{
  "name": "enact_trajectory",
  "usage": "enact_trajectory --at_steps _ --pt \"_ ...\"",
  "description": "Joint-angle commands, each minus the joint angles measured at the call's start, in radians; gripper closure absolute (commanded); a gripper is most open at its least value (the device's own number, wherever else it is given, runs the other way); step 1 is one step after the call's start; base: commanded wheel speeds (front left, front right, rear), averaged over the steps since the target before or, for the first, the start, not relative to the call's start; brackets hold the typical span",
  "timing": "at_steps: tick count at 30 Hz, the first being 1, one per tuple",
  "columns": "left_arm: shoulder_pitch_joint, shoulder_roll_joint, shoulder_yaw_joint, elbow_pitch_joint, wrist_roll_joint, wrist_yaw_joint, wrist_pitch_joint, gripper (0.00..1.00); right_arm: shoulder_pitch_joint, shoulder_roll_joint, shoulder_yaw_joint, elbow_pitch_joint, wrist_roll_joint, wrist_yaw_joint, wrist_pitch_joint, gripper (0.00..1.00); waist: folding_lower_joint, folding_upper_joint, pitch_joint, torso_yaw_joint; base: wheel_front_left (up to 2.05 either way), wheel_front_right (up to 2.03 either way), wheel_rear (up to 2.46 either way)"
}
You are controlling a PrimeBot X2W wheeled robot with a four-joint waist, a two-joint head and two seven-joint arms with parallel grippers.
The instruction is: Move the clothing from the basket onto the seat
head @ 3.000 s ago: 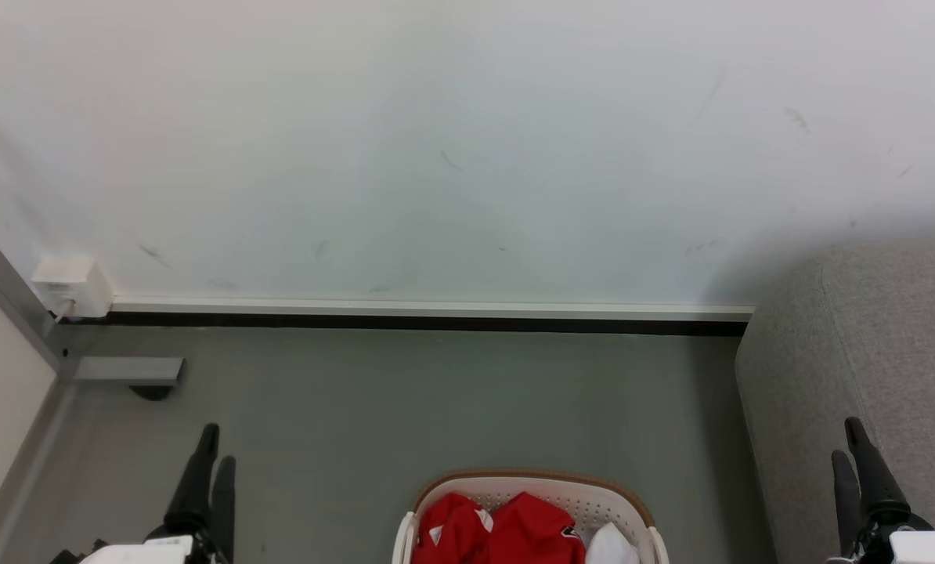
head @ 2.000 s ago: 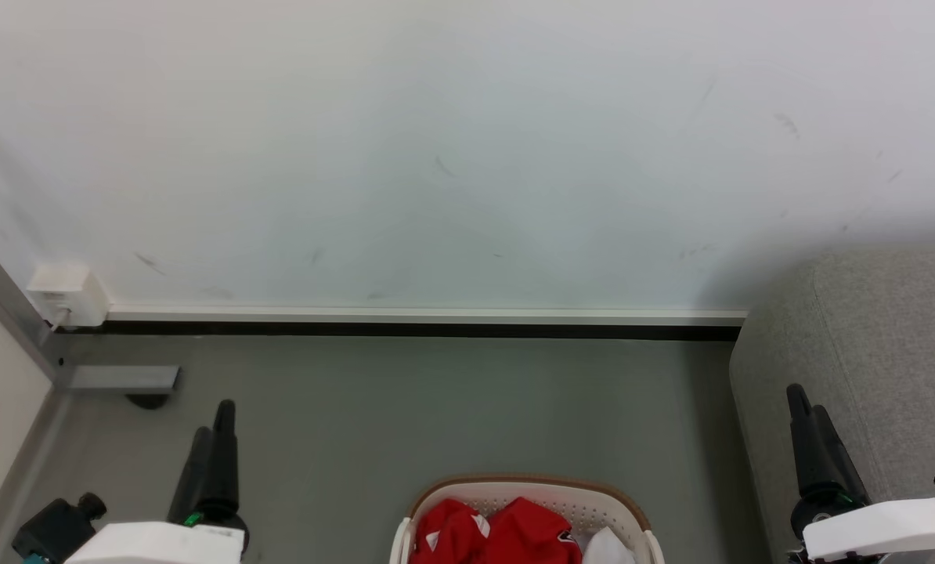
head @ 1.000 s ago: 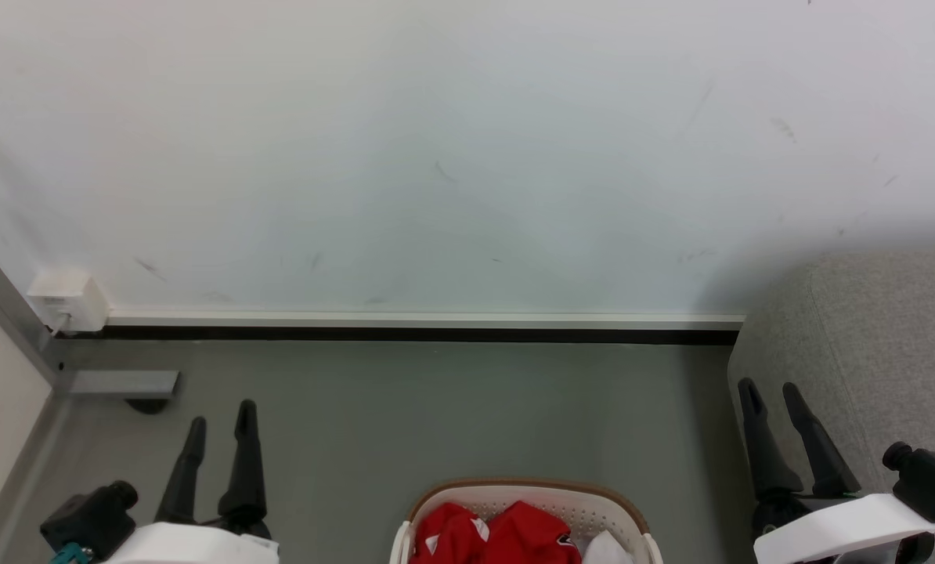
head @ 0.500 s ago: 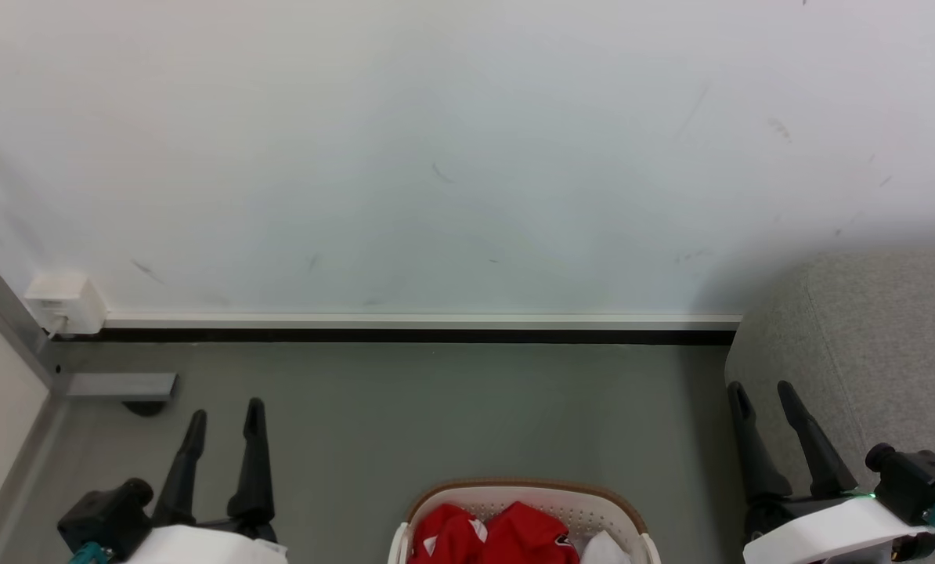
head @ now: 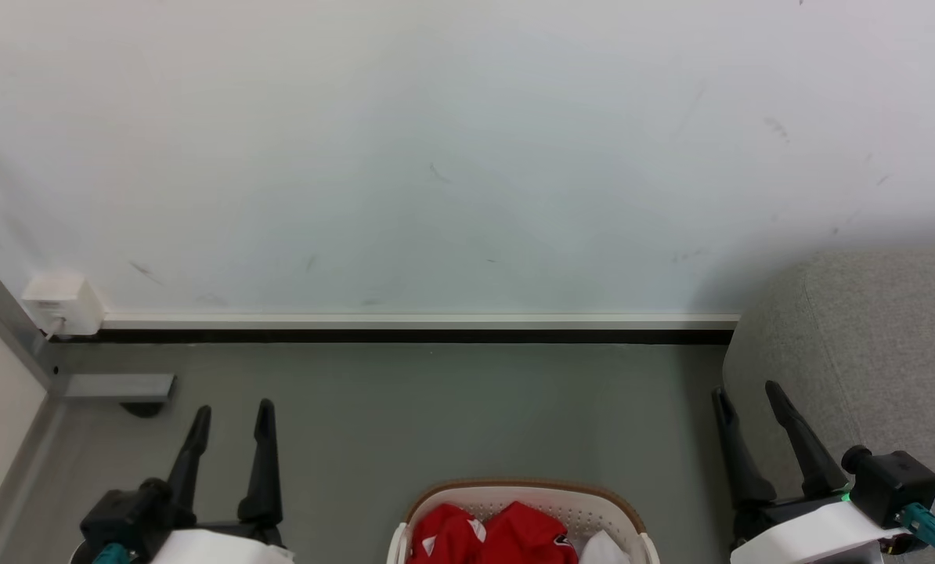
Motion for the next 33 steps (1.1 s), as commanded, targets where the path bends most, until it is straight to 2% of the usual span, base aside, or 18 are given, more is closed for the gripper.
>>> enact_trajectory --at_steps 1,27,33 --pt "0.004 0.01 0.001 -0.009 0.03 0.004 -0.011 0.0 -0.018 -0.002 0.003 0.0 -0.024 -0.002 -0.01 0.0 0.0 0.0 0.0 0.0 0.0 0.0 0.0" --pt "0.018 0.009 -0.01 -0.031 0.23 0.02 -0.059 0.0 -0.027 0.002 0.032 -0.018 -0.182 -0.002 -0.059 0.0 0.0 0.0 -0.005 -0.008 0.0 0.0 0.0" --pt "0.017 0.007 -0.006 -0.026 0.227 0.014 -0.059 0.0 -0.026 0.004 0.027 -0.021 -0.182 -0.002 -0.061 0.0 0.0 0.0 -0.005 -0.009 0.0 0.0 0.0"
